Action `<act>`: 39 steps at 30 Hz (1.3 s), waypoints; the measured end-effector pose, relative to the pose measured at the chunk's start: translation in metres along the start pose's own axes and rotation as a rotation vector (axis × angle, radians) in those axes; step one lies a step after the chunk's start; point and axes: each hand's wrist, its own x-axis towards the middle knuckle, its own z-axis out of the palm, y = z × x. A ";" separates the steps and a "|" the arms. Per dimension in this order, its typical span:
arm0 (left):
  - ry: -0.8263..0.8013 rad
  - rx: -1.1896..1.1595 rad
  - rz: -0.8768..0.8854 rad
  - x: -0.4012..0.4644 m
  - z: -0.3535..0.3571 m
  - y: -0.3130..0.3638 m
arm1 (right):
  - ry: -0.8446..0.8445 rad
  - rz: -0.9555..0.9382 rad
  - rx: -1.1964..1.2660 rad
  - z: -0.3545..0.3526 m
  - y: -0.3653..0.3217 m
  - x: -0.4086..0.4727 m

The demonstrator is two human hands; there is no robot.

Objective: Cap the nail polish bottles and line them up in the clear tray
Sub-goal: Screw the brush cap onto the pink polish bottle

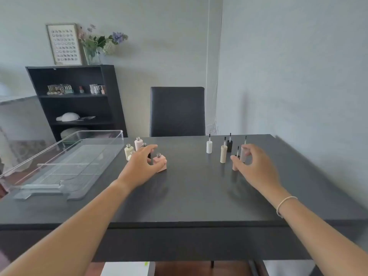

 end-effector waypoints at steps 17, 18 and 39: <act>0.057 -0.123 -0.075 0.002 0.015 -0.011 | -0.137 -0.008 -0.037 0.015 -0.006 -0.003; 0.059 -0.130 -0.063 0.003 0.017 -0.009 | -0.146 -0.025 -0.012 0.017 -0.010 -0.003; 0.109 -0.180 0.174 0.027 0.046 0.001 | -0.156 -0.133 0.511 0.075 -0.060 0.026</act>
